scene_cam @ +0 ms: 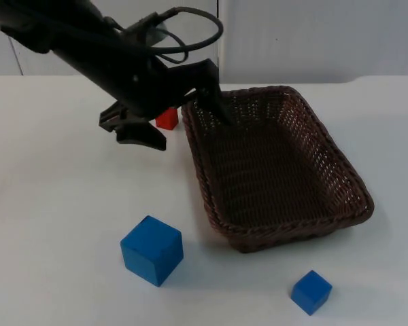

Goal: Pick up the basket with the left hand and place the largest block into the basket with the right hand.

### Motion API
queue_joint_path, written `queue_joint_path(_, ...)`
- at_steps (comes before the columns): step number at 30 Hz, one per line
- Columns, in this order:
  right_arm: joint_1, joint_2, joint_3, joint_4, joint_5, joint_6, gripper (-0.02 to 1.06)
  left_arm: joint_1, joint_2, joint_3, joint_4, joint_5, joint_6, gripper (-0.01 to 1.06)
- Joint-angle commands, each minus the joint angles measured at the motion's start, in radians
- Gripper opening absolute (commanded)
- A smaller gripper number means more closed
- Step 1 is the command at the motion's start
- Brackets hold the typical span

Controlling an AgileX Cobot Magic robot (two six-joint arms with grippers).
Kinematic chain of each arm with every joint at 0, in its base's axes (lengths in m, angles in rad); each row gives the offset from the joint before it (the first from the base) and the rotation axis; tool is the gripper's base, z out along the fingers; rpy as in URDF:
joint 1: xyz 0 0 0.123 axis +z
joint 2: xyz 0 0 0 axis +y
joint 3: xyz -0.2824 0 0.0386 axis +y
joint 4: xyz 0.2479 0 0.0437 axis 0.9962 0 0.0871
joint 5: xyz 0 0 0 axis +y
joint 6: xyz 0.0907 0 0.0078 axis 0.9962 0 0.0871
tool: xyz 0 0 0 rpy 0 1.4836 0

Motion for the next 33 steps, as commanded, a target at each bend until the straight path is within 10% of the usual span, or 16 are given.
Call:
queue_joint_path(1, -0.006, -0.003, 0.003, -0.002, -0.004, -0.002, 1.05, -0.009, 0.019, -0.016, -0.002, -0.017, -0.031, 1.05)
queue_joint_path(25, -0.006, -0.003, 0.003, -0.002, -0.002, -0.002, 1.05, -0.046, 0.124, -0.032, -0.01, -0.09, -0.048, 1.05)
queue_joint_path(33, -0.006, -0.003, 0.003, -0.002, -0.002, -0.002, 1.05, -0.046, 0.126, -0.032, -0.01, -0.088, -0.048, 0.85)
